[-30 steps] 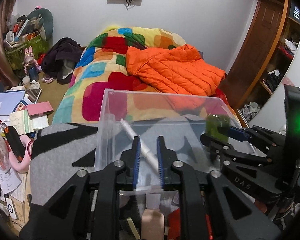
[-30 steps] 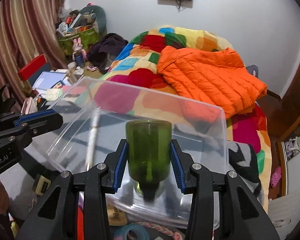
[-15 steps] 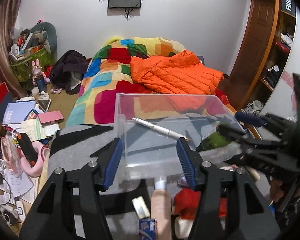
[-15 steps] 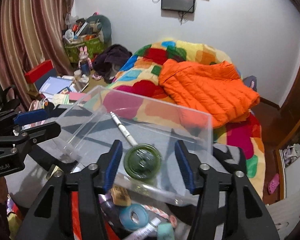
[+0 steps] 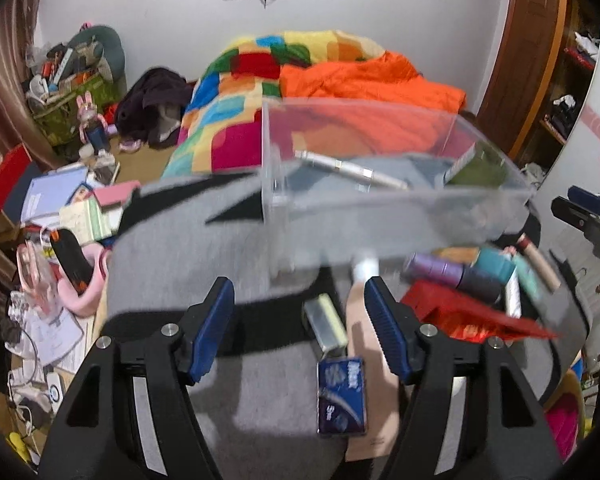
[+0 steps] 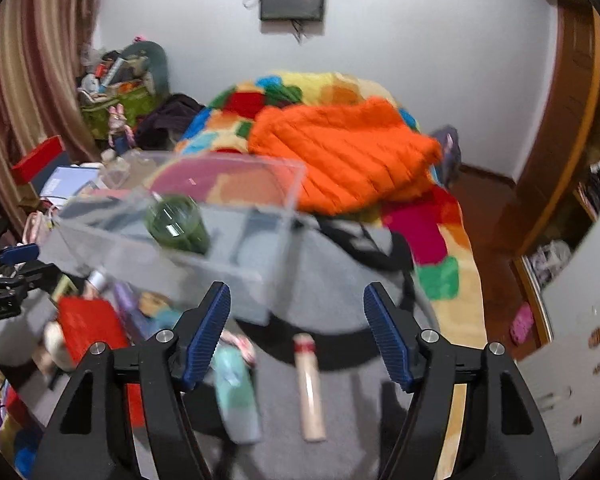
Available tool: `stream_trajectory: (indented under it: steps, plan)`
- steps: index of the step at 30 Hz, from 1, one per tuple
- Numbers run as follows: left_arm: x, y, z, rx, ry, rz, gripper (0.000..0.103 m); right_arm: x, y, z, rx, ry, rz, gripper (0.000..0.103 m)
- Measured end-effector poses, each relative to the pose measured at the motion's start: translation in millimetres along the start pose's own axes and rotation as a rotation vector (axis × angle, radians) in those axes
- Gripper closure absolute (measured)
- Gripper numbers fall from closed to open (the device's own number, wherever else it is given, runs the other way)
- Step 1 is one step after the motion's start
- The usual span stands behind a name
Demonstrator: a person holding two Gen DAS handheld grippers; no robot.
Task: Organize objects
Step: 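Drop the pen into the clear box with left while right drops the green bottle, then grasp a small green-yellow item with left while right places the beige cylinder in box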
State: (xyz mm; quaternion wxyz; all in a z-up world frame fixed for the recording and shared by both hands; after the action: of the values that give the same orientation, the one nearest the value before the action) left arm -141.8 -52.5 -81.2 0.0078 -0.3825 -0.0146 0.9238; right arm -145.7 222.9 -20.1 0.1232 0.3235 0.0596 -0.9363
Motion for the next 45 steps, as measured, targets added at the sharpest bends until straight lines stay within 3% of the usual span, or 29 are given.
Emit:
stream_trajectory:
  steps: [5,8,10,14,16,18,29,39,45]
  plan:
    - [13.8,6.0,-15.0,-0.042,0.043,-0.003,0.038,20.8,-13.2,-34.6,0.037,0.097,-0.022,0.037]
    - [18.1,6.8,-19.6,-0.06,0.054,-0.014,0.052,25.9,-14.3,-49.2,0.044,0.126,-0.021,0.038]
    - [20.5,6.3,-22.6,-0.06,0.058,-0.017,0.06,25.6,-15.1,-55.9,0.044,0.126,-0.031,0.045]
    - [23.1,6.1,-25.0,-0.064,0.047,-0.001,0.075,27.8,-15.3,-67.9,0.046,0.154,-0.027,0.071]
    - [22.9,6.9,-24.6,-0.07,0.042,0.002,0.086,26.0,-15.8,-69.6,0.056,0.143,-0.023,0.076]
    - [21.4,8.7,-24.3,-0.086,0.038,-0.004,0.087,24.1,-14.7,-70.1,0.058,0.141,-0.023,0.089]
    - [-7.9,10.4,-8.9,-0.079,-0.041,0.003,0.087,-2.1,-11.4,-51.4,0.084,0.057,-0.014,0.089]
    - [-31.7,-1.5,36.3,-0.079,-0.148,-0.023,0.087,-24.9,3.6,9.1,0.08,-0.091,0.034,0.089]
    - [-27.6,-10.8,61.3,-0.071,-0.173,-0.036,0.087,-9.7,20.4,36.6,0.096,-0.112,0.096,0.089]
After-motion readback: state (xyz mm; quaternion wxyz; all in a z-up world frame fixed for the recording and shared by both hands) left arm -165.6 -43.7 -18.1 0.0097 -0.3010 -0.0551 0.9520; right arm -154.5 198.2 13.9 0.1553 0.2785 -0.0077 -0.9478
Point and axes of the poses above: each gripper's, at about its wrist camera, not at the fingertips, and x roughly the way its jaws point, y to its left, z to its top, the point moved 5 cm from there along x, roughly the way its jaws point, and after that the axes turned 7 degrees about -y, right-handed, at the moved point
